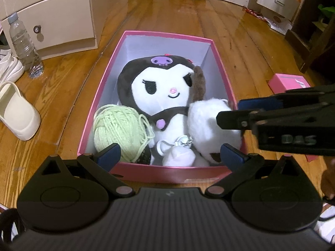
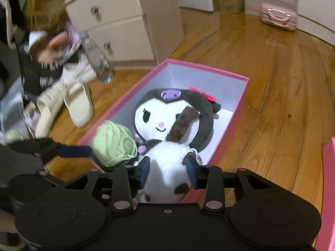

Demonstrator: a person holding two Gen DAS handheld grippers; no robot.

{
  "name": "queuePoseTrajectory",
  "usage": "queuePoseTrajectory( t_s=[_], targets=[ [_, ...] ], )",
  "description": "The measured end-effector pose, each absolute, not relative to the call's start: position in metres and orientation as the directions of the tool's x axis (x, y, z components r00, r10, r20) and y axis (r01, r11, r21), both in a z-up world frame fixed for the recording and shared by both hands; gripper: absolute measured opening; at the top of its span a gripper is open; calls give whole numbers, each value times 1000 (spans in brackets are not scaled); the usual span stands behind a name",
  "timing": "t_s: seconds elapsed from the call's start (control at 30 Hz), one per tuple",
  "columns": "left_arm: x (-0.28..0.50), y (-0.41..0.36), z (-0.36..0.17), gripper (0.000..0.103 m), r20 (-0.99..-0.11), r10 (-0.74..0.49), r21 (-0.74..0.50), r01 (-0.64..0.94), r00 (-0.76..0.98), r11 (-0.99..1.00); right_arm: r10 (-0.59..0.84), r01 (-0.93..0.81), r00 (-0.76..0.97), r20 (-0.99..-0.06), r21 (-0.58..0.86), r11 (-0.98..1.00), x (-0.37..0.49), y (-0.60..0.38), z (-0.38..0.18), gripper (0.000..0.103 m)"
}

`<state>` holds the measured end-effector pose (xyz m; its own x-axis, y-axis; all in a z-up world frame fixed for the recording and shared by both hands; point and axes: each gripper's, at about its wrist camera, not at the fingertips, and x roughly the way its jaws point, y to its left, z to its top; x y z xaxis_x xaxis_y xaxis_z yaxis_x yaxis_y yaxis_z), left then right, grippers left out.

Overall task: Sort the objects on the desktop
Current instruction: 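Open the right tool to release the white plush in the box, then move both tools to the pink SRSOO lid lying on the floor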

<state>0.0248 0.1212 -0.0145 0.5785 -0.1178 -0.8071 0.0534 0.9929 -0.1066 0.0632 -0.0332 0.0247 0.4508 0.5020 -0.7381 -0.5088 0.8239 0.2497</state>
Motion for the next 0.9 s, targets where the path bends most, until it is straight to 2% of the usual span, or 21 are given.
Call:
queuePoseTrajectory(
  t_s=[0.1, 0.17, 0.53, 0.77, 0.9],
  targets=[
    [22, 112, -9, 103, -804, -129, -110, 68, 581, 992, 527, -499, 481, -701, 276, 822, 50, -47, 37, 68],
    [21, 103, -8, 103, -807, -110, -82, 74, 580, 994, 532, -497, 497, -686, 277, 822, 42, -54, 43, 73],
    [21, 54, -2, 103, -827, -104, -24, 151, 552, 988, 492, -431, 531, -690, 280, 858, 43, -90, 43, 74],
    [27, 22, -1, 103, -841, -125, -53, 150, 527, 987, 496, -413, 520, -695, 304, 859, 49, -119, 39, 74],
    [32, -1, -3, 103, -842, -147, -74, 159, 519, 984, 481, -381, 525, -703, 311, 871, 50, -142, 34, 79]
  ],
)
